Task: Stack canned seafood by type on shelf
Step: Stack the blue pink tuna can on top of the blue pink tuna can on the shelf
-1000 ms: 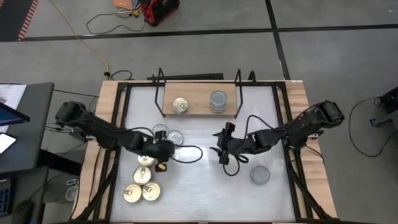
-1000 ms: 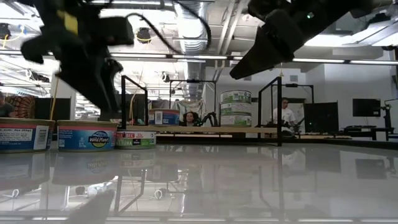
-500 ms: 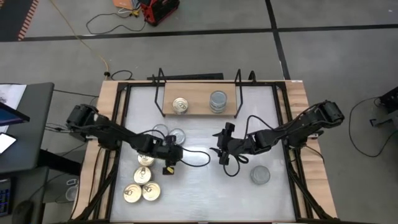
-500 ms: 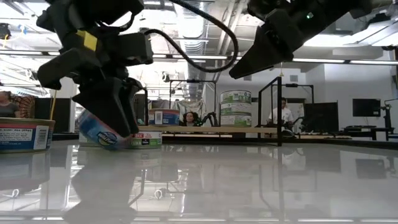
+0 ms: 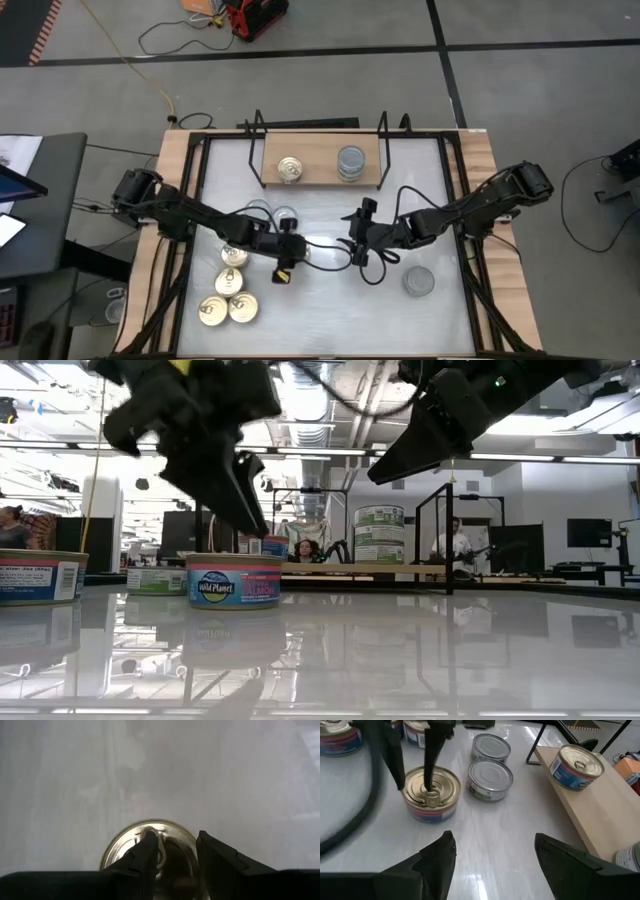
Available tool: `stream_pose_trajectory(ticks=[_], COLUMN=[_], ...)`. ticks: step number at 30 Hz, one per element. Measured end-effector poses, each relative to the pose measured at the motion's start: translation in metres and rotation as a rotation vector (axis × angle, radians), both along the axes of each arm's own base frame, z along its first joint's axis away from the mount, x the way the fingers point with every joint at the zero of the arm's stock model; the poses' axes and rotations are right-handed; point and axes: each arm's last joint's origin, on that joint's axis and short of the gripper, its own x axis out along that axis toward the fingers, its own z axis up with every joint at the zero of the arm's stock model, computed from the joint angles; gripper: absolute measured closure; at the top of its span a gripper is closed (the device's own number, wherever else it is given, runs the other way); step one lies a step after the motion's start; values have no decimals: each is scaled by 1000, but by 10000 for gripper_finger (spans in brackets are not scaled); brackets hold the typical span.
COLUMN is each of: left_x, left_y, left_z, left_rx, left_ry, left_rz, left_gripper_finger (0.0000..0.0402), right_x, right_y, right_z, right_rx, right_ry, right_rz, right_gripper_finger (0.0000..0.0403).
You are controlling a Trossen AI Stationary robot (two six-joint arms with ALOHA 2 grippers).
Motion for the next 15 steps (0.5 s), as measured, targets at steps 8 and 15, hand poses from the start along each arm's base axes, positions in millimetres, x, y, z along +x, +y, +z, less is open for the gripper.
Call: stream_pose_trajectory(ticks=[8,15], left_x=[-4,-22], left_y=[-17,-46], left_z=[15,10], left_rx=[94,265], left_ry=[36,39], left_rz=[-37,-81], left_gripper_finger=[276,276], right_x=[-4,-6], right_y=[-2,-4], right_z=[-5,-7], right_rx=[-23,-50], right_ry=[58,77], right_rz=[-30,-87], right_gripper_finger=[108,108])
